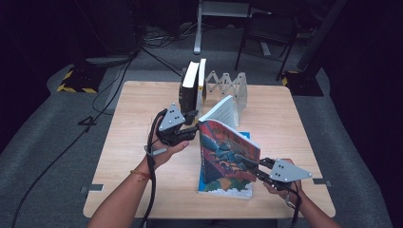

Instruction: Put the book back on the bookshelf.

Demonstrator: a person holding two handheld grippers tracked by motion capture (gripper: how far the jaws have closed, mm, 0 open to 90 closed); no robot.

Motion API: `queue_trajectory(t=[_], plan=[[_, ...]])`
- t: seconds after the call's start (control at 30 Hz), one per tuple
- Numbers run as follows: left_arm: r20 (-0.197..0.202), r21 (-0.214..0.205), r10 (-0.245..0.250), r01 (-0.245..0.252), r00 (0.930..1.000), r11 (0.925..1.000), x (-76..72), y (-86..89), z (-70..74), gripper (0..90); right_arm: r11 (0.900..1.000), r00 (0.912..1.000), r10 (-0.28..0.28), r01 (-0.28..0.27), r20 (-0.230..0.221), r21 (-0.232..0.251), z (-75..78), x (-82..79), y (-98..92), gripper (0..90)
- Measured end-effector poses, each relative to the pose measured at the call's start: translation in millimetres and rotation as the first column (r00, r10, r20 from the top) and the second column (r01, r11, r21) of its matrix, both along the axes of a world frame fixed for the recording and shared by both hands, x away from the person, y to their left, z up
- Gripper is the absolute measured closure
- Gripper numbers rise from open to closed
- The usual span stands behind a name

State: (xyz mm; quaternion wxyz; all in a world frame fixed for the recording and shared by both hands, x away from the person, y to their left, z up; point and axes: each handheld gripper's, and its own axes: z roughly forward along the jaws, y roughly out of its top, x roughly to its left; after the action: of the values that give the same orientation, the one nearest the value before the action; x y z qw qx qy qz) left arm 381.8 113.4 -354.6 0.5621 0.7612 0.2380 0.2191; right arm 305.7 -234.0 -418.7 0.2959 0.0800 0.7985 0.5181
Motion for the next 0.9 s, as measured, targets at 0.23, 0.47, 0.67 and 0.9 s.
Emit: queue_trajectory(t=[0.23,0.47,0.67,0.9], plan=[[-0.038,0.058,-0.066,0.068,0.9971,0.9960,-12.1,3.2,-9.3,40.1,0.9999,1.0000,-0.003,0.003,-0.007,0.011,-4.5,-8.6,-5.0,84.9],[-0.161,0.164,-0.099,0.125,0.9820,0.9784,-35.5,12.1,-53.6,32.3,1.0000,1.0000,0.003,-0.003,-0.002,0.006,-5.8,-10.4,-6.7,85.0],[-0.255,0.223,-0.156,0.215,0.9543,0.9509,-47.0,1.8,-86.1,28.9,0.9999,0.9999,0.007,-0.007,-0.009,0.011,-6.3,-9.6,-7.6,85.0],[-0.308,0.246,-0.174,0.255,0.9352,0.9351,-55.9,-24.2,-106.8,26.9,0.9998,0.9999,0.011,-0.010,-0.011,0.017,-7.2,-9.4,-8.6,84.9]])
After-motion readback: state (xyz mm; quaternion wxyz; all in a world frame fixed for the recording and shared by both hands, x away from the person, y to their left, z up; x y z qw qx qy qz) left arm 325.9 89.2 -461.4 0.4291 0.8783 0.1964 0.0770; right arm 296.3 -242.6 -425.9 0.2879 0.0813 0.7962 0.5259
